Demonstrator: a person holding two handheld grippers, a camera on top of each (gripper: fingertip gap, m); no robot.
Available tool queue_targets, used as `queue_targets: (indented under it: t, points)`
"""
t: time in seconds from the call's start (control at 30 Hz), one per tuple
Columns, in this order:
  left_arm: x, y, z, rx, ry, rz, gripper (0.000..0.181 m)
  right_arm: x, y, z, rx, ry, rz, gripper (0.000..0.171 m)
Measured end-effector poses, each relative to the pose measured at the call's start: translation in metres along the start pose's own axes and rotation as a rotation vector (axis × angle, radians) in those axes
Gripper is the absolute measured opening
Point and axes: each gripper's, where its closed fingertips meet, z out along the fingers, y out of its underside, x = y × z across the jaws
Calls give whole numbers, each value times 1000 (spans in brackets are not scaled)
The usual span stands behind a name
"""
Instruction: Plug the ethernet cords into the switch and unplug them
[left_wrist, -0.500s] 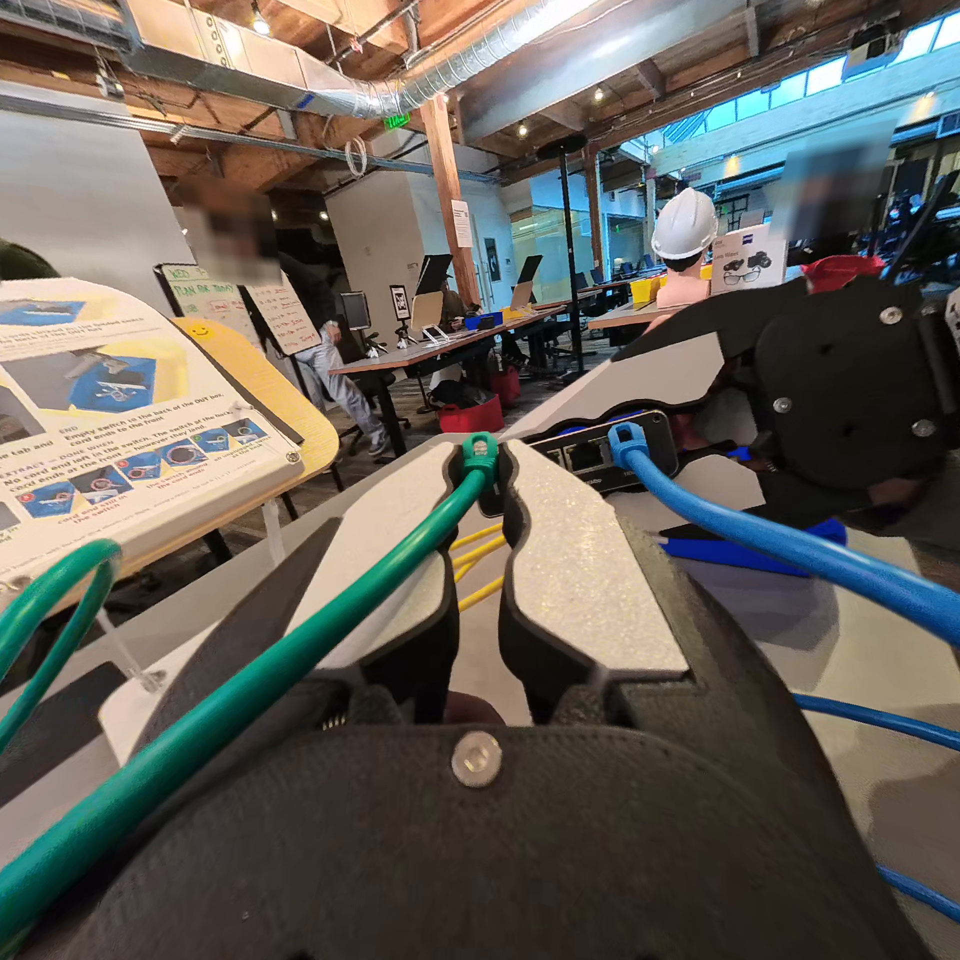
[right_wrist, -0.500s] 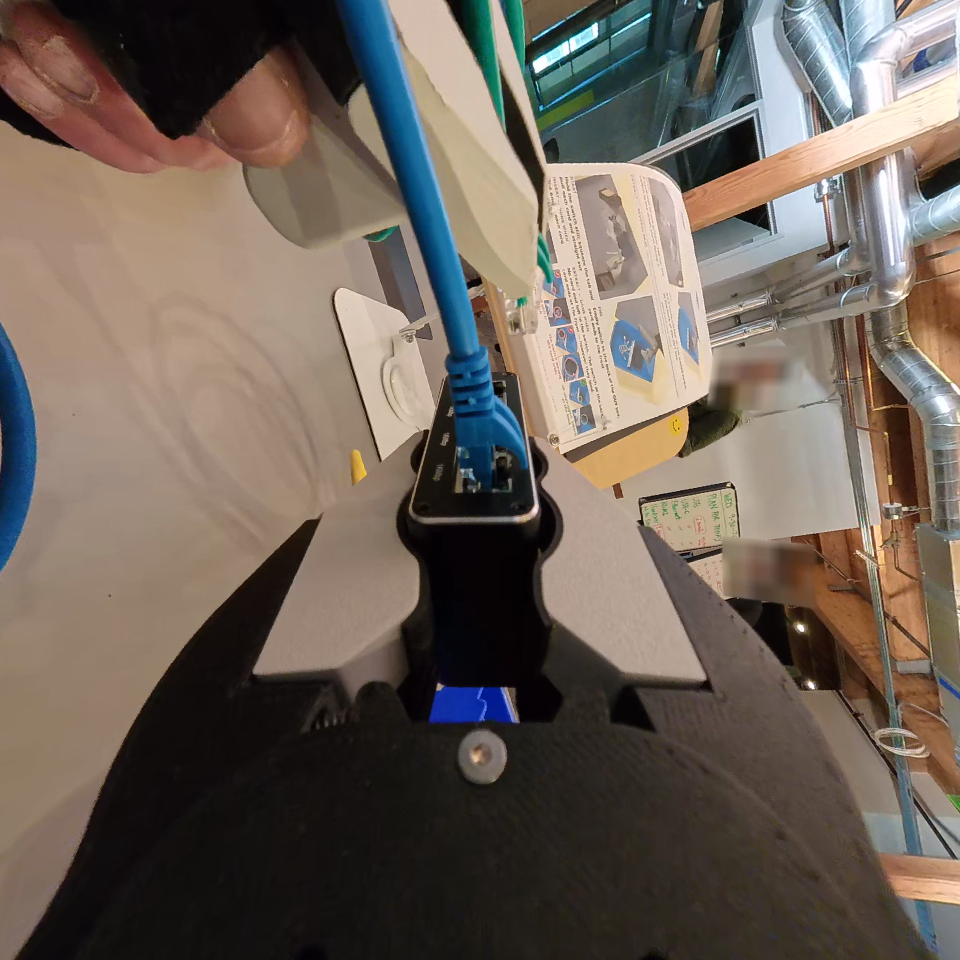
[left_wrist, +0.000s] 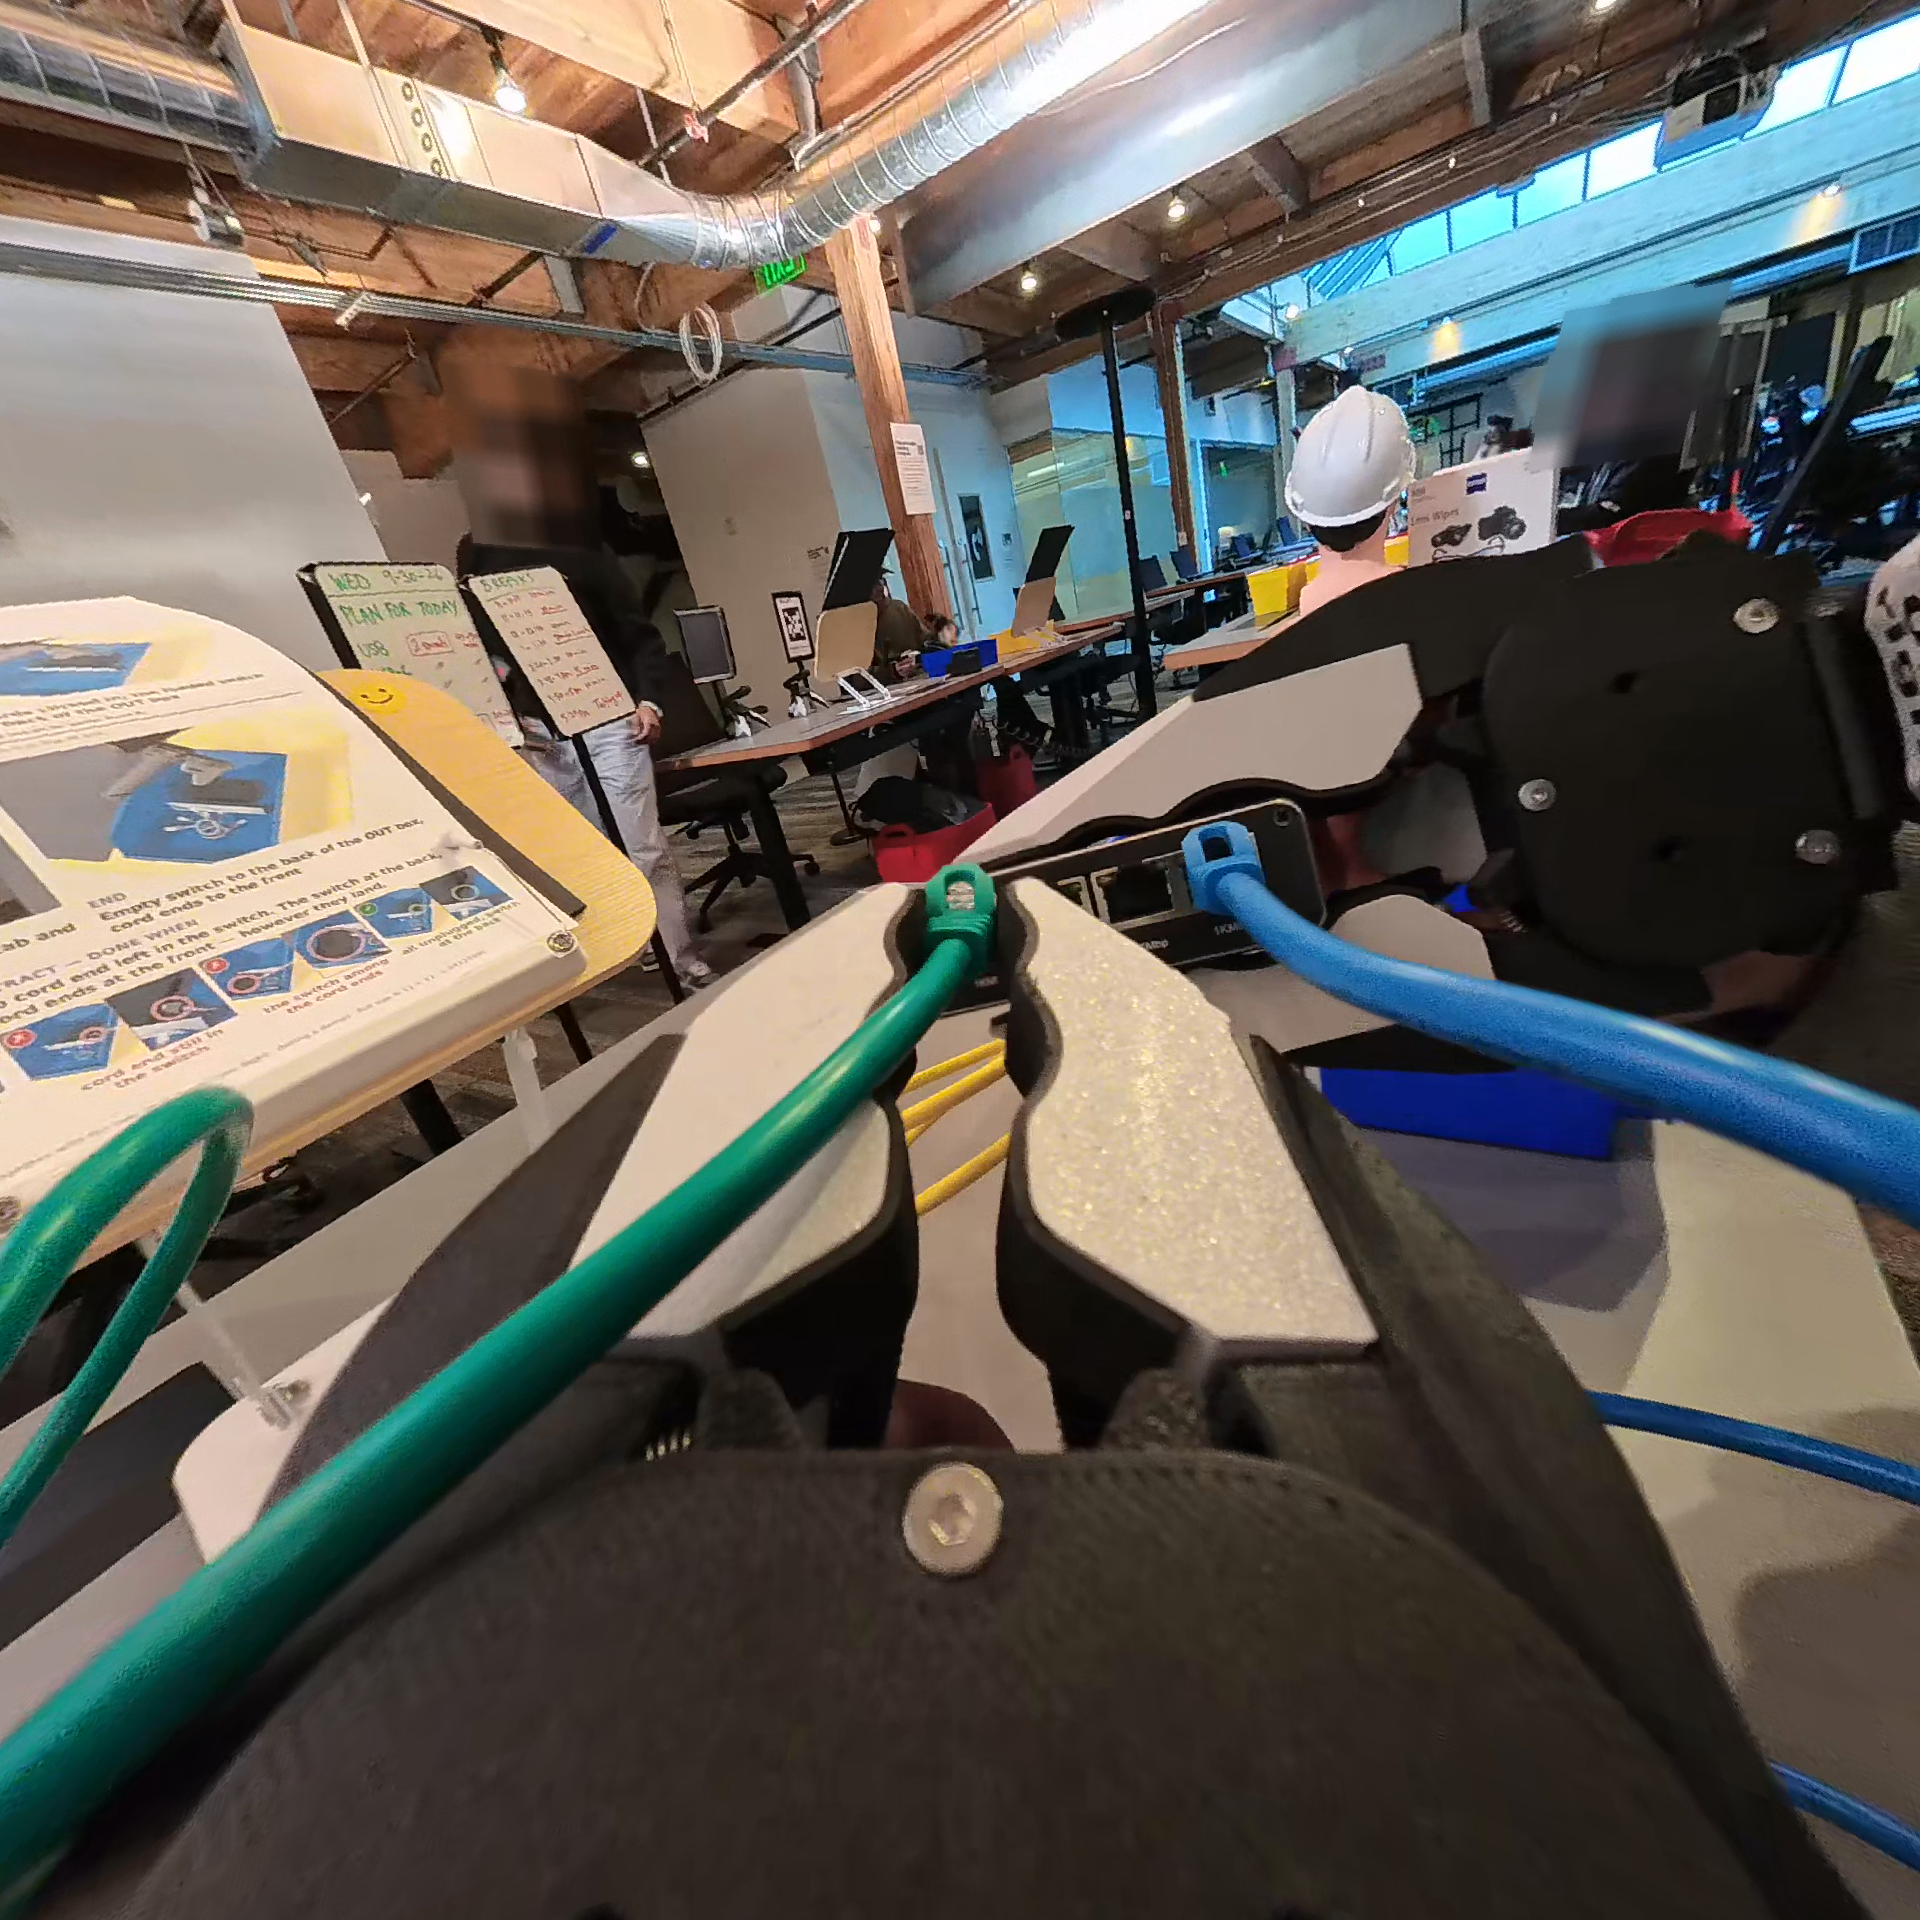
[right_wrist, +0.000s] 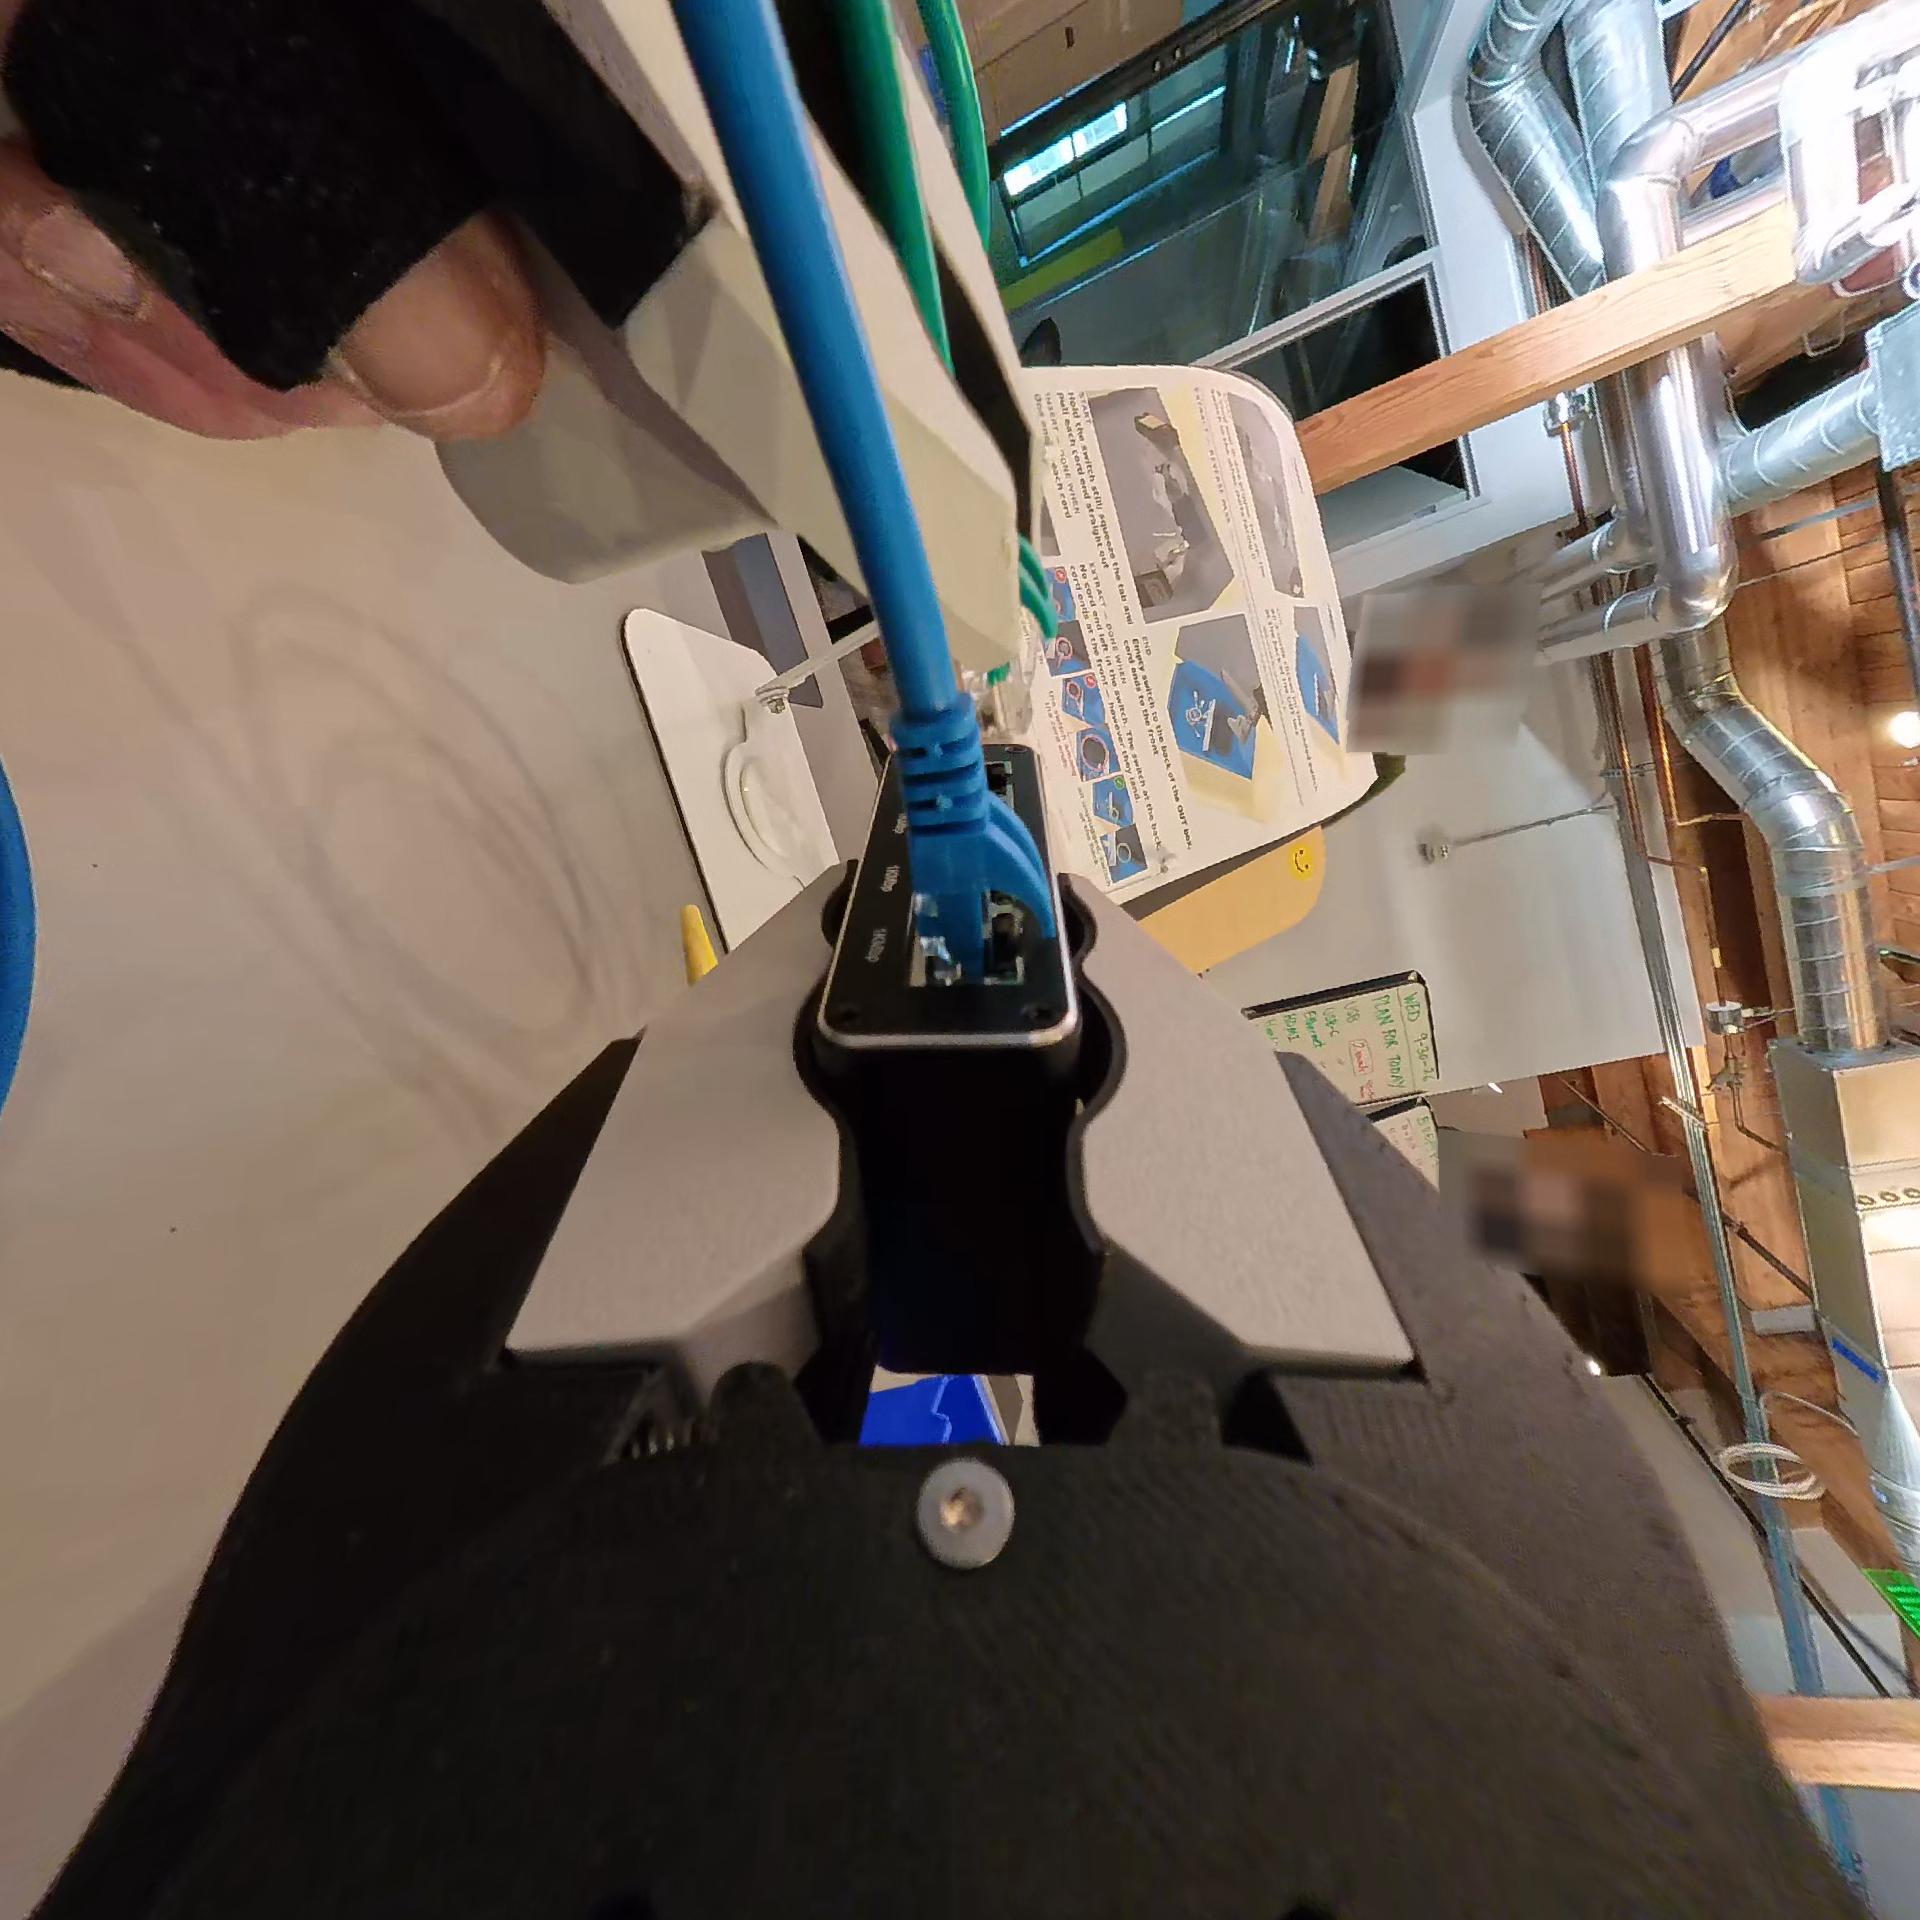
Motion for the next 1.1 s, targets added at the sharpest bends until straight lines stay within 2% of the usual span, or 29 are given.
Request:
queue_targets:
  t: [1.1]
  points:
    - [3,6,4,-19,35,-112,12,0,-11,-6,65,9,18,34]
